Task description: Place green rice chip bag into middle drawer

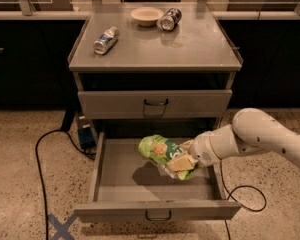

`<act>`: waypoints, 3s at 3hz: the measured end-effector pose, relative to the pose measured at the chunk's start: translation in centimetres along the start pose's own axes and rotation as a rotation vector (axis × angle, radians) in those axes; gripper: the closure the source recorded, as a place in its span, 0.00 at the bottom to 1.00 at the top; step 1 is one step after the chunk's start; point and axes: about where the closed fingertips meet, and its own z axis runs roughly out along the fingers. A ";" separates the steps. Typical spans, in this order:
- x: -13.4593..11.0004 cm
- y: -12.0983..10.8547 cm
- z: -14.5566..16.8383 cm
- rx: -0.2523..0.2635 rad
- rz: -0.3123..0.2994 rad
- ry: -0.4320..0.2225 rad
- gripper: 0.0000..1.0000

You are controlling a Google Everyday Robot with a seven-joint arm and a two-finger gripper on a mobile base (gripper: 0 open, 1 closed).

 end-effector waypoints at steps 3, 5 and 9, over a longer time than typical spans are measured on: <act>7.1 1.3 7.4 -0.105 0.063 0.106 1.00; 7.0 0.4 8.1 -0.088 0.076 0.073 1.00; 6.0 -10.5 14.3 0.139 0.316 -0.165 1.00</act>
Offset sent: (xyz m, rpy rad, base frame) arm -0.0348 -0.0010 -0.1147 -0.0521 0.1887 0.0122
